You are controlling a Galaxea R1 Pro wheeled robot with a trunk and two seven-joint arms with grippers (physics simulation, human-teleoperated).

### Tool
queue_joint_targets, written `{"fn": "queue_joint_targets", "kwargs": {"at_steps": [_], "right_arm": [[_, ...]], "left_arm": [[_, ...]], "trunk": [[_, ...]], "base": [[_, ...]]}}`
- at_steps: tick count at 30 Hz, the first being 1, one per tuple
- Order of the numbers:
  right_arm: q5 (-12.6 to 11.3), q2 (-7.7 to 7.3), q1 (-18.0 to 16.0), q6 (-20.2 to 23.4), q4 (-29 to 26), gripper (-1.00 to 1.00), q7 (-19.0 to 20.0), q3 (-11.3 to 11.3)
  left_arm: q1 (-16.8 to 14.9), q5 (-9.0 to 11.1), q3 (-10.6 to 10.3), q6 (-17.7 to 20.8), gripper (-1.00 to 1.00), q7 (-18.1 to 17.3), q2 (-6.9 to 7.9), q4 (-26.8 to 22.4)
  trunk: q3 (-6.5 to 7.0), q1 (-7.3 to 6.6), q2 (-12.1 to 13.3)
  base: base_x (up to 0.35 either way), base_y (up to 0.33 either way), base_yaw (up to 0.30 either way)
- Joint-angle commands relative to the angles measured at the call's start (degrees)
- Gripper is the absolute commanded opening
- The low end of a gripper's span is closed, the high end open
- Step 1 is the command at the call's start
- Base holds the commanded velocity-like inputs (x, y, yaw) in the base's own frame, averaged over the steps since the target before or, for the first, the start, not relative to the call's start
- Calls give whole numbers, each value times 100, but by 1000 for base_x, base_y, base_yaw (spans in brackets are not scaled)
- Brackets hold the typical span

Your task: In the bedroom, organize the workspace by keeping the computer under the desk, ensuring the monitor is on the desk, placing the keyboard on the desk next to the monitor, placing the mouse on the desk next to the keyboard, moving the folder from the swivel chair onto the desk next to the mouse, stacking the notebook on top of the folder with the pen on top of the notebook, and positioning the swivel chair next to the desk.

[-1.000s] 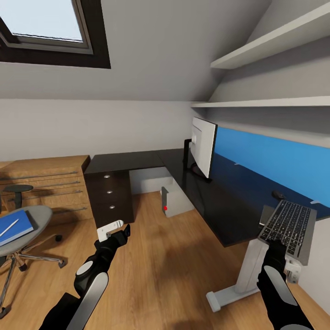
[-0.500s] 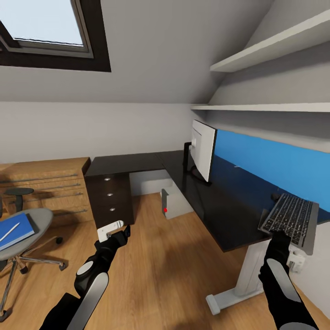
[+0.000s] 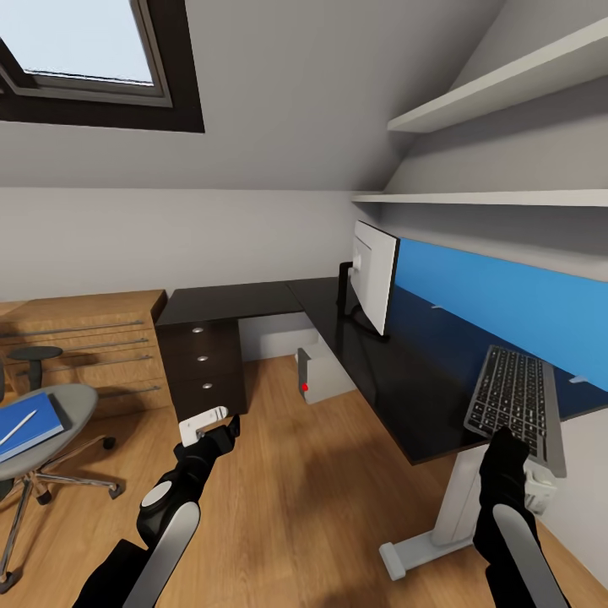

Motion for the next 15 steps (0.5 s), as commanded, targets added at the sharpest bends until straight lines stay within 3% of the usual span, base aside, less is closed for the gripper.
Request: {"fn": "queue_joint_targets", "kwargs": {"at_steps": [1,6,8,15], "right_arm": [[-12,3,0,-13,-14,-100,0,2],[-15,-1,24,49,-36,-100,155,31],[-28,-1,30,111,-22,-100,442,40],[-31,32,31,169,-1,-100,541,54]], "left_arm": [[-6,36,-13,12,100,48,7,-9],[-6,27,-14,12,100,48,10,-10],[-6,20,-18,12,100,46,5,-13],[-8,19,-13,12,100,46,8,-9]], "trunk": [[-6,0,-3],[-6,0,-3],[-6,0,-3],[-6,0,-3]], "base": [[0,0,0],[-33,-34,0],[-188,-189,0],[-238,-235,0]]}}
